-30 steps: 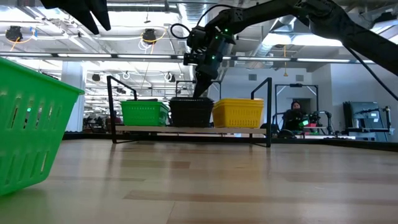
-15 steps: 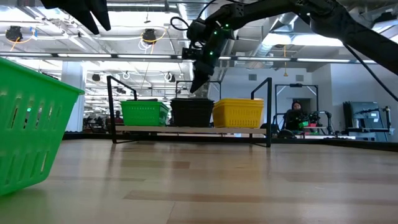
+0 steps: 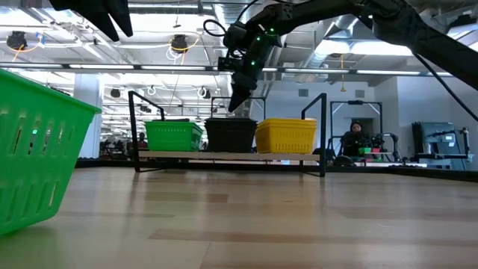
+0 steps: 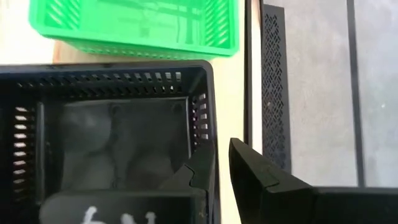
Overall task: Stack baskets on shelf by color
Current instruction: Stack the black basket on top of the black basket on the shelf
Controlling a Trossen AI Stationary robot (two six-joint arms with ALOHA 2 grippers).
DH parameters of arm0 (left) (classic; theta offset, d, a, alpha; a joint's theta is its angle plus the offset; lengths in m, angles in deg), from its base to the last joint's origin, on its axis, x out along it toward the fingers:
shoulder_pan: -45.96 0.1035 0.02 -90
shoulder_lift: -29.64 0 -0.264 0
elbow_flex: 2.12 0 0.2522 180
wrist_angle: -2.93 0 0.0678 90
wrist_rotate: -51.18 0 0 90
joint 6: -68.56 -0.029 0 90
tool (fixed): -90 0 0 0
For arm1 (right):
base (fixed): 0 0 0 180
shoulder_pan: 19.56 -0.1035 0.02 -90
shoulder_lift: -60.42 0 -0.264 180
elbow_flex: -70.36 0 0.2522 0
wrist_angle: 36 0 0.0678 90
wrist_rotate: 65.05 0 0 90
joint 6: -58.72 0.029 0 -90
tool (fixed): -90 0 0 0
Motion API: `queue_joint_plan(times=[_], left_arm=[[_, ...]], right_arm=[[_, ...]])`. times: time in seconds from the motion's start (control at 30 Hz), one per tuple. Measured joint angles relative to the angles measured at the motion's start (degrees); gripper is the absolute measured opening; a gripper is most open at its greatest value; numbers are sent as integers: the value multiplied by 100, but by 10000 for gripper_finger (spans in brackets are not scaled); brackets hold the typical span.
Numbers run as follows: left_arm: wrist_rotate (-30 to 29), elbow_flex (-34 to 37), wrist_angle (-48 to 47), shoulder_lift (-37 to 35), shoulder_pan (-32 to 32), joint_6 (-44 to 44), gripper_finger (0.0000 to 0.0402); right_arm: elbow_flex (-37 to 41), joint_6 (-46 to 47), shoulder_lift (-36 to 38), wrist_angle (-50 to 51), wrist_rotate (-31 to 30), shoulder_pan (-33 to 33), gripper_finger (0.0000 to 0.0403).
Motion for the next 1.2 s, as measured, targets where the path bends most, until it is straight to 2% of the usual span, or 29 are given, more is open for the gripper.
queue_joint_plan(times=[0.13,0.83,1.2], left_arm=[[0,0,0,0,0,0,168],[-2,0,1,0,2,6,168],[-4,1,2,0,1,20,168]], right_arm=[[68,214,4,-2,44,36,69],[144,165,-94,-164,51,177,69],[140,191,-76,-146,76,172,56]])
